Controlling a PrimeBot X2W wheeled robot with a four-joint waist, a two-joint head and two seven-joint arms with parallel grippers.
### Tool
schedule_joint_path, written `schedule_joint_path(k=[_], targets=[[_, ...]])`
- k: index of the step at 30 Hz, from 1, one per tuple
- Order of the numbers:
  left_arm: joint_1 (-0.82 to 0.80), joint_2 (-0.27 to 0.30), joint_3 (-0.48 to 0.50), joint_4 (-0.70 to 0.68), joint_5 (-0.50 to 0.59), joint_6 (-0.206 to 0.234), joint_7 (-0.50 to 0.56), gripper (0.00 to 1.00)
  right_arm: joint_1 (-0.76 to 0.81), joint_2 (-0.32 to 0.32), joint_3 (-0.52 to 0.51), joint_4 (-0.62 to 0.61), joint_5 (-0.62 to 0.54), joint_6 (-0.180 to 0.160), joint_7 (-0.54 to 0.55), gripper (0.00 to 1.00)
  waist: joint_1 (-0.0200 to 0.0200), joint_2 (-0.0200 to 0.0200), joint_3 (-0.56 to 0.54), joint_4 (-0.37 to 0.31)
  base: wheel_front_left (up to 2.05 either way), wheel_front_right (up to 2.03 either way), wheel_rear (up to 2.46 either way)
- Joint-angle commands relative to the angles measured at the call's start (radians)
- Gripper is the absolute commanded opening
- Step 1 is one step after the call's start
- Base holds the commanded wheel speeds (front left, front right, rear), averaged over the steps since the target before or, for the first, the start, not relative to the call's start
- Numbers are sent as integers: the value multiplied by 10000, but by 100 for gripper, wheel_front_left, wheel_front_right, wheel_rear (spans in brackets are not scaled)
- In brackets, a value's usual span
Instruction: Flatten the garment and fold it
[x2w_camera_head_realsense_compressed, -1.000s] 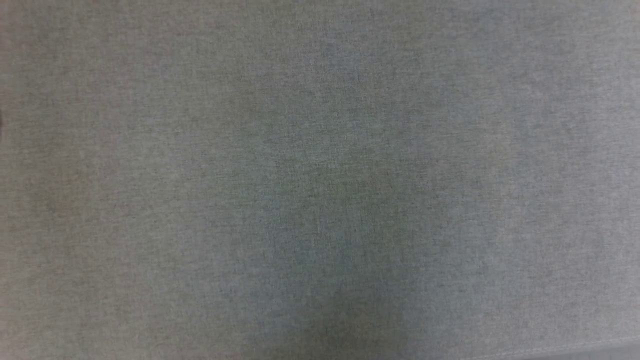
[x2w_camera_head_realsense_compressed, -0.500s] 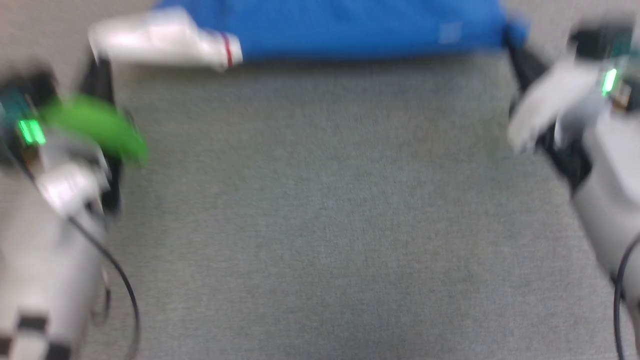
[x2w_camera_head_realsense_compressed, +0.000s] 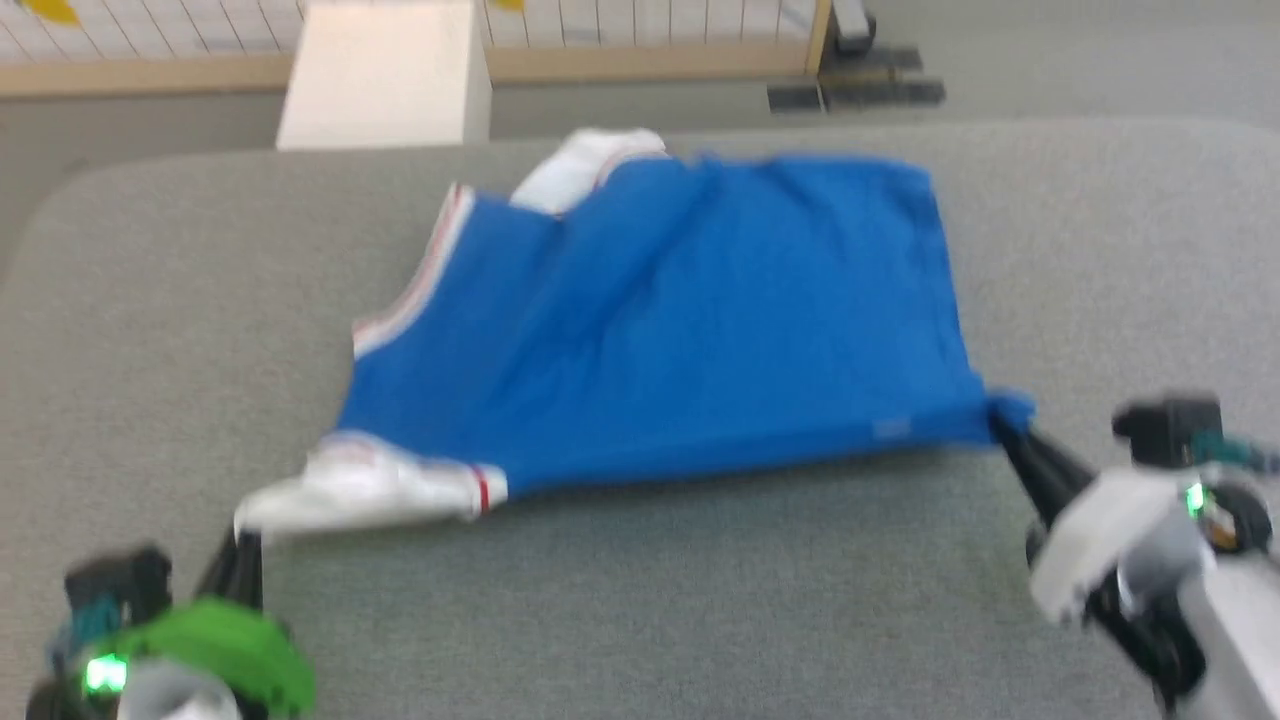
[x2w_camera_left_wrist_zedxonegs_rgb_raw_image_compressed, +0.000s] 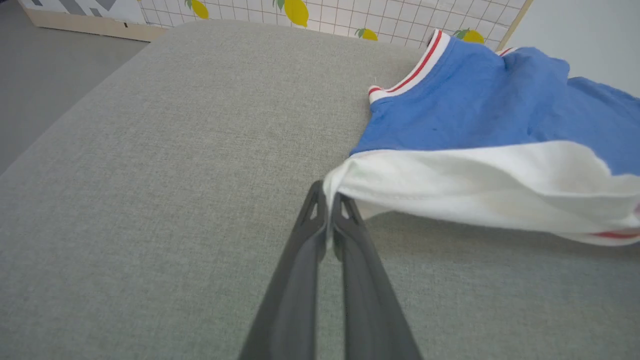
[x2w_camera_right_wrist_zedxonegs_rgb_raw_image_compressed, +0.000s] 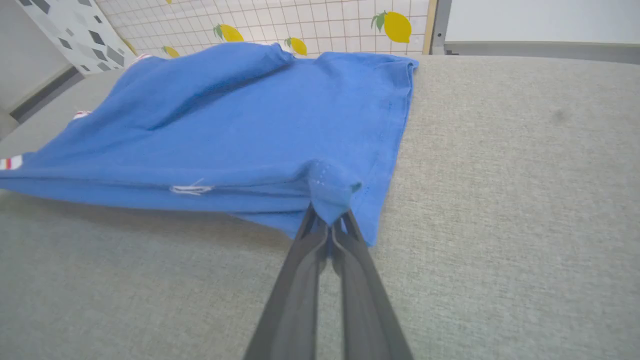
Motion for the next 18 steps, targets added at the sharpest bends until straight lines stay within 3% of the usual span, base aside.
schedule_joint_path(k=[1, 10, 14, 18], targets=[[509, 193, 99, -248, -123, 250, 117, 0, 593, 80, -334, -369, -122, -21, 183, 0, 2, 120, -599, 194, 0, 0, 0], [2994, 487, 256, -2136, -613, 1283, 904, 0, 4068, 1459, -2453, -3216, -1205, -21, 1851, 0, 2, 120, -1175, 488, 0, 0, 0], [3621, 577, 343, -2763, -835, 1511, 1150, 0, 5226, 2047, -3170, -4208, -1571, -21, 2526, 0, 2, 120, -1329, 631, 0, 0, 0], [3598, 581, 560, -3146, -1029, 1434, 1069, 0, 5873, 2460, -3522, -4881, -1802, -21, 3070, 0, 2, 120, -1333, 697, 0, 0, 0]])
